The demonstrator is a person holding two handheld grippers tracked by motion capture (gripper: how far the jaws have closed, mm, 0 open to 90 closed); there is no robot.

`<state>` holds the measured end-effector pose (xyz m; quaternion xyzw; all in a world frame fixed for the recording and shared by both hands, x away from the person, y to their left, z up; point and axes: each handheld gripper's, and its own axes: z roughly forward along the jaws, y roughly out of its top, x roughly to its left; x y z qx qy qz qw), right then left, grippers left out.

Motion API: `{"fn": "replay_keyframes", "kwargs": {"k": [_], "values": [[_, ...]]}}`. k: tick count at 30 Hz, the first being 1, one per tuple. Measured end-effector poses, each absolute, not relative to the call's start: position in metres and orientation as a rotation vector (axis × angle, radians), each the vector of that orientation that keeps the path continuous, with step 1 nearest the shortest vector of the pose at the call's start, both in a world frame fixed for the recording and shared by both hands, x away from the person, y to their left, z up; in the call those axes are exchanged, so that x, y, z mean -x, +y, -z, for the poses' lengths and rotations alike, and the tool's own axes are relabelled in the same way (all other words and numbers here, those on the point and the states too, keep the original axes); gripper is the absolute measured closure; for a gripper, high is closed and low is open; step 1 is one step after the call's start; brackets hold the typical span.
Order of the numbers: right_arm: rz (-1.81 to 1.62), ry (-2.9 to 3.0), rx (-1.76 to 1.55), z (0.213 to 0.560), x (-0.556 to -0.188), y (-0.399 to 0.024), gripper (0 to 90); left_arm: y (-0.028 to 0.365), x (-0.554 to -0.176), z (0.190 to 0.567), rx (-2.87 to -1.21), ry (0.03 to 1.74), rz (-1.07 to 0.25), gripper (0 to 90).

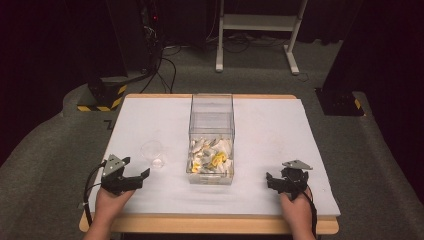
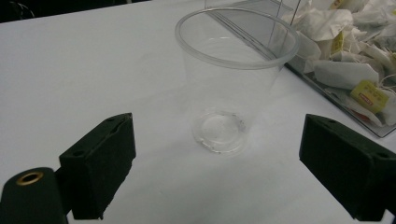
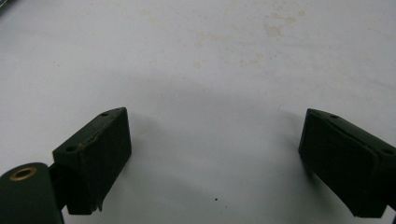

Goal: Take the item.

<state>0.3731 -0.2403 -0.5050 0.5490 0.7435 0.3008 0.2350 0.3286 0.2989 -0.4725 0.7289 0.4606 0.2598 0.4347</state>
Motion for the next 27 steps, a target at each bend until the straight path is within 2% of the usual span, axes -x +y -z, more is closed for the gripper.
{"fn": "replay_keyframes", "kwargs": {"k": [14, 27], "values": [[-0.825, 2.040, -1.506, 0.505, -0.373, -0.240, 9.2, 0.298, -0.322, 0.458, -1.734, 1.102, -0.634, 11.0], [-0.824, 2.040, -1.506, 0.505, -0.373, -0.240, 9.2, 0.285, -0.324, 0.452, -1.743, 1.065, -0.634, 11.1]]}}
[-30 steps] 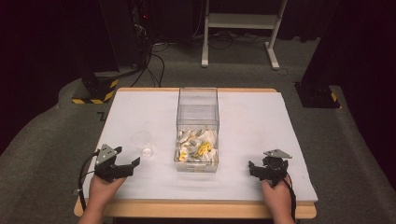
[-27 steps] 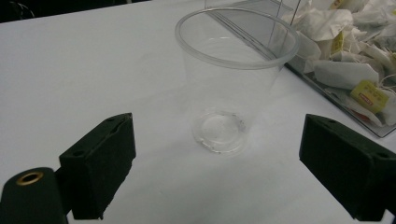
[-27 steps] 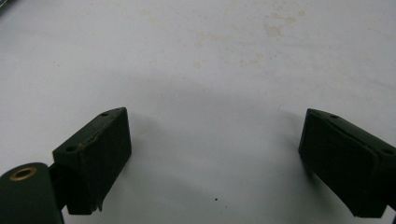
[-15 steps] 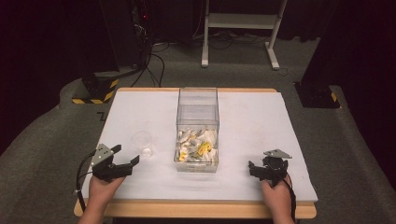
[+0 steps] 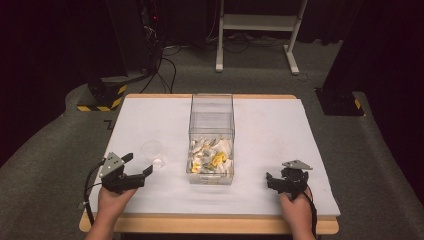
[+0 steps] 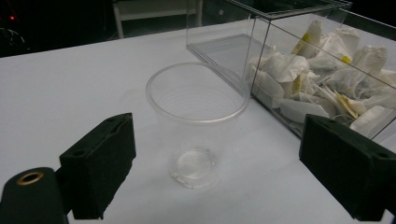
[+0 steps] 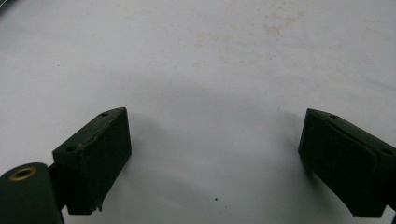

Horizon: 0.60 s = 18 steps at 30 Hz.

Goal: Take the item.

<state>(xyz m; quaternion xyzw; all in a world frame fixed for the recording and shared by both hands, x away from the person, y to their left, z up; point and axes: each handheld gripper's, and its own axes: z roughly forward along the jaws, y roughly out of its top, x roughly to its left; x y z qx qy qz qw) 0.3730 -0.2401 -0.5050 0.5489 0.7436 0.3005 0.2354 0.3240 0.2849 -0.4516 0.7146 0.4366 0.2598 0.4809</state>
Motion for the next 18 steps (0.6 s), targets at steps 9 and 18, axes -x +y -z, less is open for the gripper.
{"fn": "replay_keyframes", "kwargs": {"k": [9, 18], "values": [[-0.824, 2.040, -1.505, 0.505, -0.373, -0.240, 9.2, 0.271, -0.327, 0.445, -1.757, 1.027, -0.625, 12.1], [-0.825, 2.040, -1.506, 0.505, -0.373, -0.240, 9.2, 0.256, -0.334, 0.441, -1.775, 1.013, -0.595, 12.3]]}}
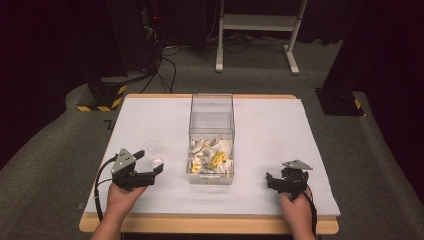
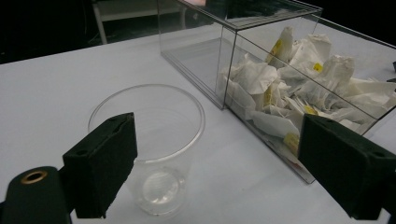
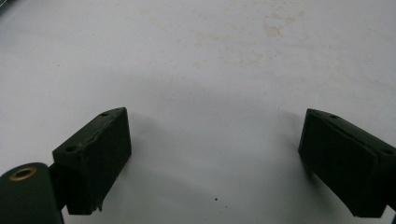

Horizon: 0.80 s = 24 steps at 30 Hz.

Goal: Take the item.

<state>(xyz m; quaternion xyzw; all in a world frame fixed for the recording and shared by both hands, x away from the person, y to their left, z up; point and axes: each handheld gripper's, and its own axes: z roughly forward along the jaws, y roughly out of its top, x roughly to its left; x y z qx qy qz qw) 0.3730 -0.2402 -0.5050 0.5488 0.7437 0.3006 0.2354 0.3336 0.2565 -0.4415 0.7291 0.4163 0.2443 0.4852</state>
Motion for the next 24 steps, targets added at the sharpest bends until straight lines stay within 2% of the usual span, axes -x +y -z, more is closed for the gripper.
{"fn": "replay_keyframes", "kwargs": {"k": [24], "values": [[-0.824, 2.040, -1.505, 0.505, -0.373, -0.240, 9.2, 0.221, -0.344, 0.424, -1.773, 0.933, -0.519, 13.5]]}}
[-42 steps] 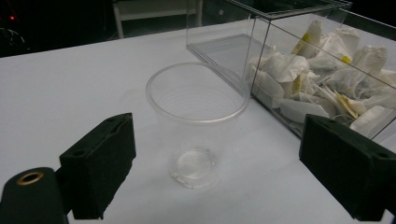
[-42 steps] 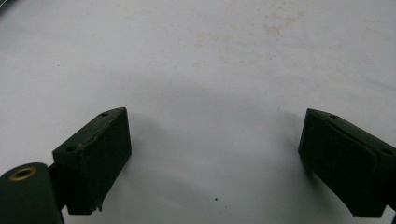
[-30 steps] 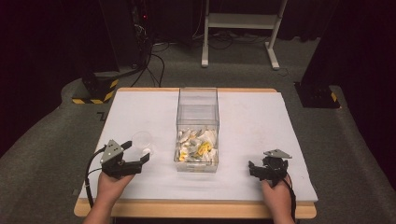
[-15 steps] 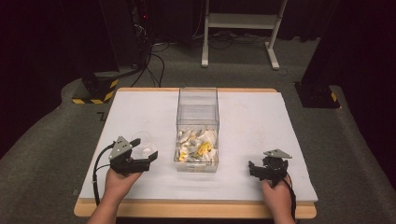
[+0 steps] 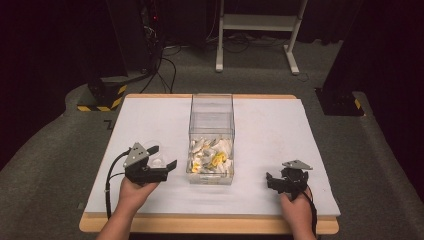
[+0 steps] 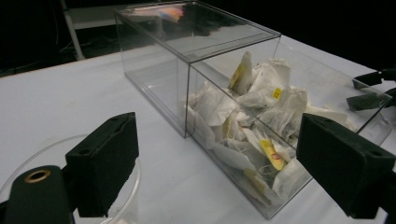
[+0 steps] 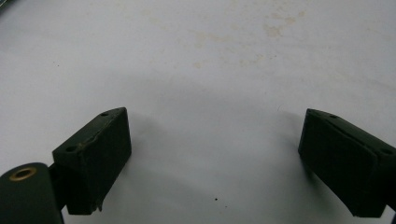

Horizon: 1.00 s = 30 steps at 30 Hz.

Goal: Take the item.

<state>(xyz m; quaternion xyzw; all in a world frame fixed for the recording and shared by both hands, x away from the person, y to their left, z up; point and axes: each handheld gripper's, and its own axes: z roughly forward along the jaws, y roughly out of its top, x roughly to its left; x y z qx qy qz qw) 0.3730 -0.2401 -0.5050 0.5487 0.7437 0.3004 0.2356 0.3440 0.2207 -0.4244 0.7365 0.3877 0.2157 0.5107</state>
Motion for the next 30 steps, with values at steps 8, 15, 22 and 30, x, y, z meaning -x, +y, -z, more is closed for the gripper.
{"fn": "replay_keyframes", "kwargs": {"k": [8, 15, 22, 30], "values": [[-0.824, 2.040, -1.505, 0.505, -0.373, -0.240, 9.2, 0.199, -0.349, 0.421, -1.795, 0.890, -0.486, 13.9], [-0.824, 2.040, -1.505, 0.505, -0.373, -0.240, 9.2, 0.190, -0.353, 0.419, -1.815, 0.876, -0.473, 14.1], [-0.824, 2.040, -1.503, 0.505, -0.373, -0.240, 9.3, 0.182, -0.355, 0.412, -1.831, 0.865, -0.455, 14.2], [-0.824, 2.040, -1.501, 0.505, -0.373, -0.240, 9.3, 0.172, -0.358, 0.413, -1.840, 0.858, -0.426, 14.5]]}}
